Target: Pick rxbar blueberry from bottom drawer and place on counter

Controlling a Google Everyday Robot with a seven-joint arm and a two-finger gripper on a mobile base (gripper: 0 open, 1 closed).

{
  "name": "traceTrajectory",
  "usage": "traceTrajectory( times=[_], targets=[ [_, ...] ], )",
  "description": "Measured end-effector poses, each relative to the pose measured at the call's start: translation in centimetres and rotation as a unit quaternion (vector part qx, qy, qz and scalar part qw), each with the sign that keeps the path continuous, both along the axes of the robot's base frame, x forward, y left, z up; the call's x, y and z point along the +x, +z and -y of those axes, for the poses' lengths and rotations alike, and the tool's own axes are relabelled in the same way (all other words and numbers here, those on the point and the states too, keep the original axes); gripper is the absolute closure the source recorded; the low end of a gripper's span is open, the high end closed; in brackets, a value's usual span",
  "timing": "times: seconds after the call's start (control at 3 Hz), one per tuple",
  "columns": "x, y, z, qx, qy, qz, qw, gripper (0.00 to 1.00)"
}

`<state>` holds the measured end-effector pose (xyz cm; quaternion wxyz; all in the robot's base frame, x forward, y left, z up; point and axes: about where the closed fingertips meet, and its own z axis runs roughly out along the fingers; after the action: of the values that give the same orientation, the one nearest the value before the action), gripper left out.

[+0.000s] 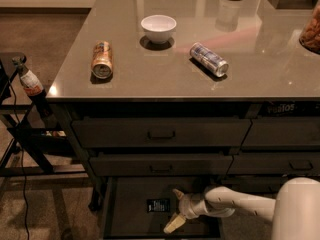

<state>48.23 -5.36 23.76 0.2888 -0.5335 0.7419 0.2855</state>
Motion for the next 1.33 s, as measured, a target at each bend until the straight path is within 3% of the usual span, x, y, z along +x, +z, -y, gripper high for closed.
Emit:
traceTrajectory(
  times=[0.67, 1.33],
  targets=[
    [2.1, -2.9, -1.4, -0.024, 0.016, 0.0, 0.9996, 0.0],
    [3.3, -4.7, -2.6, -0.012, 0.019, -0.006, 0.9997, 0.0]
  ],
)
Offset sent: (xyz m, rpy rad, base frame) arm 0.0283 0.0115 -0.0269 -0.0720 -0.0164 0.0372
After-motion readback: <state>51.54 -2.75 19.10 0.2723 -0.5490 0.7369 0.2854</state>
